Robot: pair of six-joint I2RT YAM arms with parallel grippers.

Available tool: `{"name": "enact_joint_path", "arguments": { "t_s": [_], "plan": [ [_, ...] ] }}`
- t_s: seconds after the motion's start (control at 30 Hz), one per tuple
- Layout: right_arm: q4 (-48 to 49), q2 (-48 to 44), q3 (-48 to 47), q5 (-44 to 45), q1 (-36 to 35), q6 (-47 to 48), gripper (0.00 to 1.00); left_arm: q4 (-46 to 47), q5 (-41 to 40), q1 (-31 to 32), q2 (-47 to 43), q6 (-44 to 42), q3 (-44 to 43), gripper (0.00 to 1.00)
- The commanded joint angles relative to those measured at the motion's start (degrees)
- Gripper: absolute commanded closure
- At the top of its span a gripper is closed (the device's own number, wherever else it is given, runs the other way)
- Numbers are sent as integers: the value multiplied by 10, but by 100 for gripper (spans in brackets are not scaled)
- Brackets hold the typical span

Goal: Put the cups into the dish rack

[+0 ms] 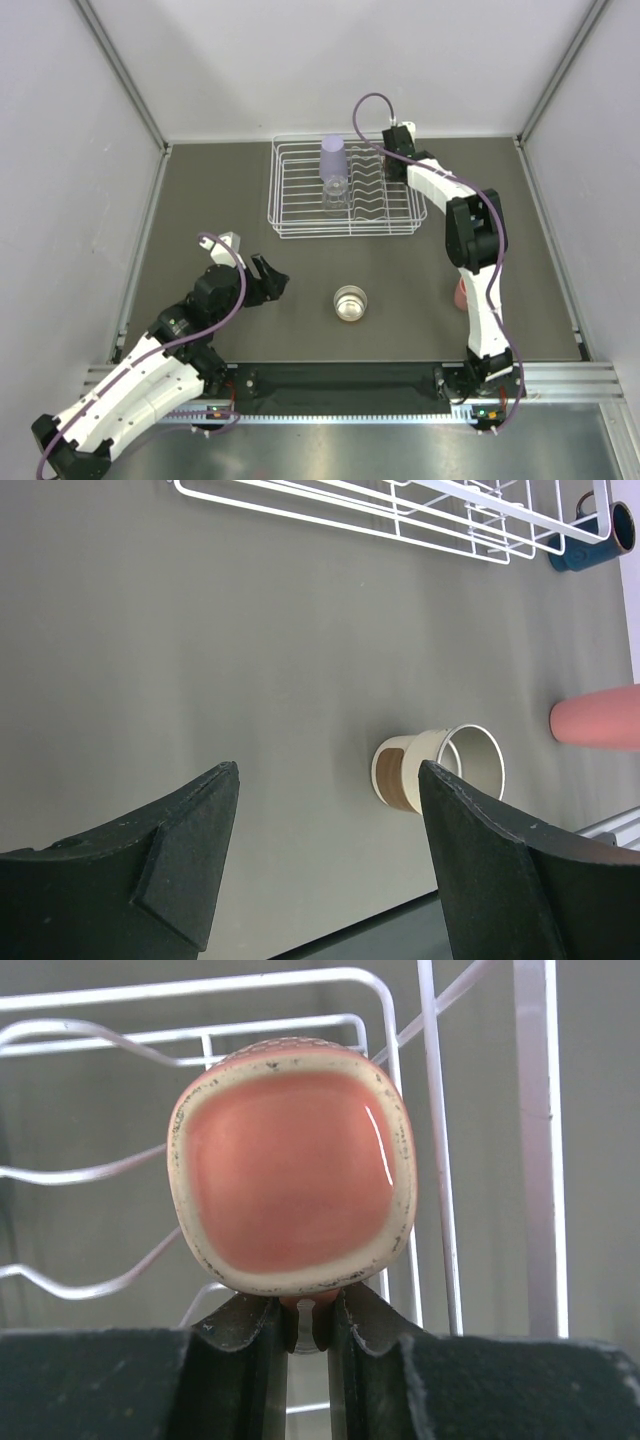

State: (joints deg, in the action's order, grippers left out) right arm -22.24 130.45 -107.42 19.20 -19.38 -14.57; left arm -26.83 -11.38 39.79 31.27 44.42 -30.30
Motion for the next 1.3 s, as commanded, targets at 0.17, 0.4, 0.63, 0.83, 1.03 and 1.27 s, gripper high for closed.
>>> {"name": "enact_joint_path", "arguments": {
  "t_s": [0.17,0.4,0.63,0.83,1.03,1.27],
  "plan": [
    [62,7,-23,10,6,2,95,36,3,0,4,6,3,23],
    [60,4,-17,7,6,7,76,36,5,0,5,11,4,23],
    [56,-5,-14,13,4,14,64,42,8,-1,11,14,6,23],
    [48,-22,-1,21,1,13,50,46,13,-1,17,16,7,23],
    [45,-53,9,19,-10,17,36,49,18,-1,27,24,7,23],
    [0,-119,12,12,-26,11,25,31,41,0,63,16,-2,23]
  ]
}}
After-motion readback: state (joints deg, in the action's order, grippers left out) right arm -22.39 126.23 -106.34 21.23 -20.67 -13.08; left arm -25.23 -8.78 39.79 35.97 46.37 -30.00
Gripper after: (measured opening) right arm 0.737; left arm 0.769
